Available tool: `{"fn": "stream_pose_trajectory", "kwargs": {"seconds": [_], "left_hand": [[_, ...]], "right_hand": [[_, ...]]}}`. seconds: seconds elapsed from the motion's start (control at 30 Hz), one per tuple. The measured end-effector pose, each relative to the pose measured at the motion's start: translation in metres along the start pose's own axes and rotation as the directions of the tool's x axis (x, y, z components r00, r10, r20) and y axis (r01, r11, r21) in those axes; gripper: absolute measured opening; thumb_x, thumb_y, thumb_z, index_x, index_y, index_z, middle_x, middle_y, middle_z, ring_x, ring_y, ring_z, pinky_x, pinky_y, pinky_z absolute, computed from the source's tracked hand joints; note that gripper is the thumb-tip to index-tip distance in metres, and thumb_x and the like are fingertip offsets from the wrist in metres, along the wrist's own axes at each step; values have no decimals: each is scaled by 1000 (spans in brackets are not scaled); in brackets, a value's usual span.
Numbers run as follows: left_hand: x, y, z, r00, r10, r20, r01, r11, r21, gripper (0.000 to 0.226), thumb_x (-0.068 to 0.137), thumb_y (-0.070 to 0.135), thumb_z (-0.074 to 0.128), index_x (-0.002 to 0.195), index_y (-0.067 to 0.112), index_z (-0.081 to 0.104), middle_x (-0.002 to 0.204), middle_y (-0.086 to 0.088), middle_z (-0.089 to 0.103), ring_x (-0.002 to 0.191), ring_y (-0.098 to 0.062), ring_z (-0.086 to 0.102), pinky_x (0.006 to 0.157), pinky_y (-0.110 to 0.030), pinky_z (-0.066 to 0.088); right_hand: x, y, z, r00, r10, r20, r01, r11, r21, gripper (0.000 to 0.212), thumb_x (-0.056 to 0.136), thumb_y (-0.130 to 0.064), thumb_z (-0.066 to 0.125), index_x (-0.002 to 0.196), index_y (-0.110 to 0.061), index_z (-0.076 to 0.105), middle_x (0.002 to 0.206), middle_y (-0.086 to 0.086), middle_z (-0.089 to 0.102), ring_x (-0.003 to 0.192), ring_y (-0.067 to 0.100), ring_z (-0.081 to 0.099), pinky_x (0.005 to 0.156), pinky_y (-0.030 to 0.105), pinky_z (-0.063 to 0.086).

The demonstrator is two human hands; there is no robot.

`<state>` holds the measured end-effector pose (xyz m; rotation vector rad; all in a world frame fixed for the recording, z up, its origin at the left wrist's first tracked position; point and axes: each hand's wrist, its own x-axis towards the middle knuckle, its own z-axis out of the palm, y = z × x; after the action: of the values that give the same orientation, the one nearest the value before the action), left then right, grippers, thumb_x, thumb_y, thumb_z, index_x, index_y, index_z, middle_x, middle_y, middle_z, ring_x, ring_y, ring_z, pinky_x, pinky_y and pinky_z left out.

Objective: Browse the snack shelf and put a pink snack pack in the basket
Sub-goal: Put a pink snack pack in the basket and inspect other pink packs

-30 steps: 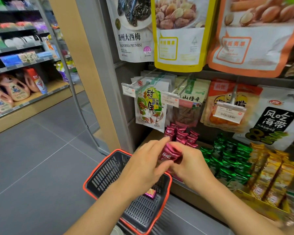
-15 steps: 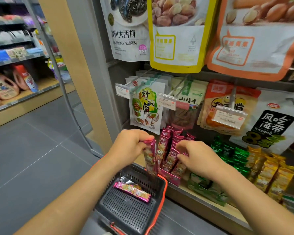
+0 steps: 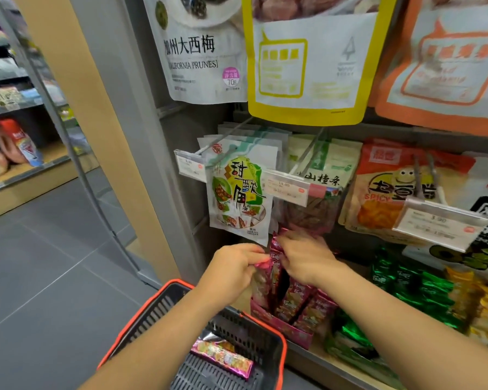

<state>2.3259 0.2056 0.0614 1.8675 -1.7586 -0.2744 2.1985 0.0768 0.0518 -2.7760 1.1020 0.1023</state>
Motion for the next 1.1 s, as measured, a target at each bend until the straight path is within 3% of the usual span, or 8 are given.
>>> {"fn": "stream_pose_trajectory", "kwargs": {"seconds": [0.07,0.2,0.37,0.53,0.6,0.73,0.93,1.1], "left_hand": [[7,-8,10,996,16,84,-18,999,28,28,89,-1,61,113,8,72,121,-6,67,111,-13,60,92,5,27],[28,-20,27,995,-12,97,-3,989,150,44,89,14,60,133,16,56,132,-2,57,124,-19,50,108,-24,34],[61,-22,33,960,-33,280,-29,976,216,80,82,17,57,153,17,20,161,-4,16,146,-21,16,119,-30,18],[80,-21,46,935,-99,342,8,966,258,63,82,30,54,141,30,33,139,-3,47,128,-27,45,102,-40,46],[77,-24,52,931,-121,345,26,964,266,57,80,27,55,133,31,37,128,-1,53,118,-26,50,93,-39,50],[71,-31,53,937,-84,340,-30,948,317,65,75,23,55,137,32,38,140,8,45,120,-23,45,90,-36,50],[52,-32,55,944,56,325,-179,914,365,69,72,26,56,140,25,43,149,4,39,124,-23,45,94,-35,49],[42,-35,55,945,114,305,-236,886,399,75,76,47,70,141,28,37,149,2,34,120,-27,51,90,-40,52]], "right_hand": [[6,2,12,999,9,50,-6,998,-69,48,95,-36,45,141,-24,40,150,3,36,144,24,21,110,54,18],[5,8,26,998,-51,34,54,994,-98,49,93,-33,41,141,-24,37,147,0,41,140,22,23,102,54,18],[0,19,18,995,-85,52,86,996,-20,41,90,-32,41,131,-29,43,140,-3,50,137,19,32,97,48,25],[20,28,-5,973,94,-210,16,882,470,28,92,-14,48,105,-24,71,113,0,69,109,19,61,90,26,43],[35,28,-10,965,172,-199,-45,854,518,30,94,-10,47,107,-21,72,116,-1,69,110,16,60,95,24,43],[60,23,-11,981,171,-91,-118,902,415,33,93,-7,46,114,-14,70,123,7,66,114,23,60,97,30,46],[71,18,-8,982,190,3,-187,967,174,18,91,-18,59,106,-8,63,114,12,65,104,28,62,74,27,45],[65,20,-4,970,242,-17,-236,957,166,22,83,-32,72,91,-12,68,100,3,69,92,21,64,73,28,48]]}}
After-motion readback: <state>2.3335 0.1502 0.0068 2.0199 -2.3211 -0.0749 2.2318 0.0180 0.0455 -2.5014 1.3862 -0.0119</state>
